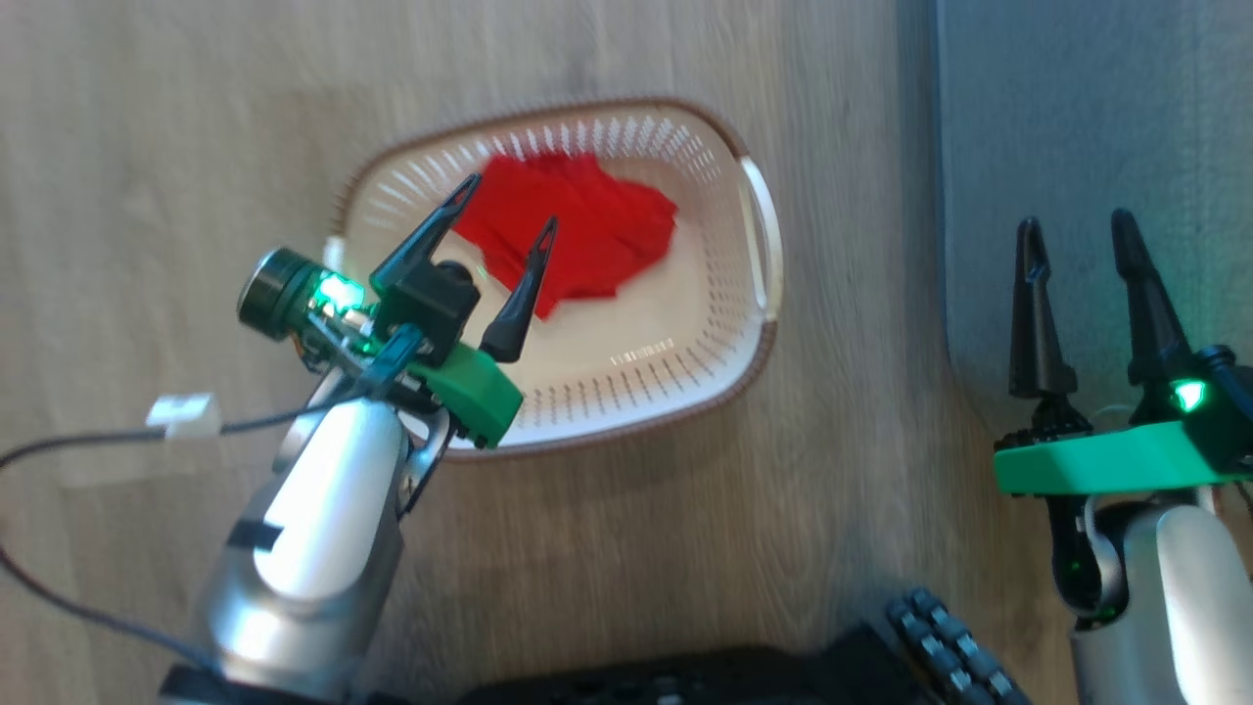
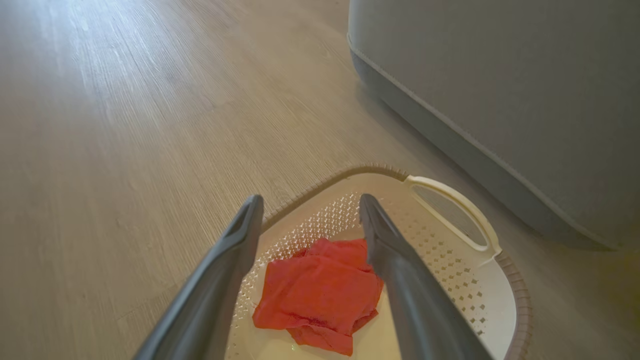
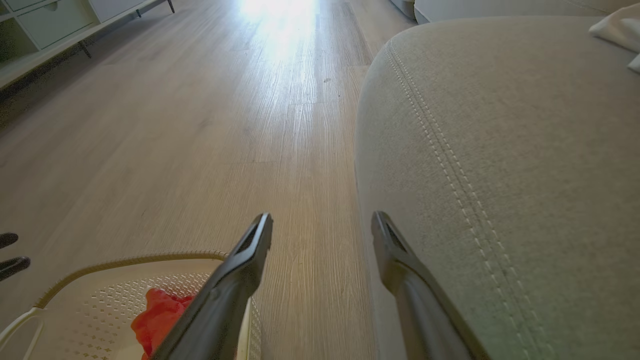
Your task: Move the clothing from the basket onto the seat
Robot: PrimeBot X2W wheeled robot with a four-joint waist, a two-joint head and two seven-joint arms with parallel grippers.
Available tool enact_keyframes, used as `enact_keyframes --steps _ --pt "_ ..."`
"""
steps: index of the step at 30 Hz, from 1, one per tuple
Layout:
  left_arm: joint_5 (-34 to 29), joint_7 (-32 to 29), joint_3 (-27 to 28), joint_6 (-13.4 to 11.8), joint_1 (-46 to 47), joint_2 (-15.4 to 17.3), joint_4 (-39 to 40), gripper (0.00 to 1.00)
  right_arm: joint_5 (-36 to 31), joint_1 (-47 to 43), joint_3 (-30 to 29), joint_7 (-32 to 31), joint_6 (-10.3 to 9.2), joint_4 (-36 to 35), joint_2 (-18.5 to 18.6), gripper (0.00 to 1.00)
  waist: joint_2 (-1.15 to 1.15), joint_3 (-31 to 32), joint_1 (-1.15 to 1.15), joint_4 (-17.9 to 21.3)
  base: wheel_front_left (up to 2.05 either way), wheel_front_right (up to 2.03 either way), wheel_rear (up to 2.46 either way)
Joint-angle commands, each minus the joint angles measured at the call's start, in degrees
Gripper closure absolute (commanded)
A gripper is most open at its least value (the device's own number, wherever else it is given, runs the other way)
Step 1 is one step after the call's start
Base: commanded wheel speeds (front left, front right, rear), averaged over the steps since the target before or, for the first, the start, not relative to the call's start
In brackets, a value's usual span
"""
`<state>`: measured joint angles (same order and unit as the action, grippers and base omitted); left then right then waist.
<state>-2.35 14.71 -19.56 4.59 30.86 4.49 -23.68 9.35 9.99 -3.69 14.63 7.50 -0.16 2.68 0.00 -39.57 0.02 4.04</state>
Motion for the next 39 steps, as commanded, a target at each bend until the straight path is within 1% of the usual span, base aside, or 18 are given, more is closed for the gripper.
enact_keyframes --steps 1,3,12,19,30,39 --pt "-0.7 0.3 0.4 0.2 0.7 1.6 -0.4 0.0 0.6 -0.6 1.1 0.4 -0.01 -2.4 0.2 0.0 0.0 -5.9 -0.02 3.7 0.0 0.0 0.0" --pt "-1.6 0.3 -1.4 0.4 3.3 2.4 -4.2 0.0 1.3 -0.5 1.4 0.4 -0.01 -3.5 0.2 0.0 0.0 -7.9 -0.02 4.7 0.0 0.0 0.0" --pt "-3.4 0.3 -6.2 0.1 15.2 3.5 -19.8 0.0 3.4 0.3 3.6 0.4 -0.01 -7.1 0.2 0.0 0.0 -14.7 -0.02 8.1 0.0 0.0 0.0" --pt "-3.8 0.3 -8.9 -0.3 21.4 3.3 -30.0 0.0 4.1 -0.4 4.2 0.4 -0.01 -8.1 0.2 0.0 0.0 -16.7 -0.02 9.0 0.0 0.0 0.0" --pt "-4.0 0.3 -12.5 0.4 29.7 1.8 -41.3 0.0 4.3 -2.2 5.1 0.4 -0.01 -10.5 0.2 0.0 0.0 -18.0 -0.02 10.0 0.0 0.0 0.0" --pt "-4.5 0.3 -15.2 0.4 33.3 -0.1 -47.3 0.0 4.2 -3.0 5.5 0.4 -0.01 -11.5 0.2 0.0 0.0 -18.8 -0.02 10.5 0.0 0.0 0.0"
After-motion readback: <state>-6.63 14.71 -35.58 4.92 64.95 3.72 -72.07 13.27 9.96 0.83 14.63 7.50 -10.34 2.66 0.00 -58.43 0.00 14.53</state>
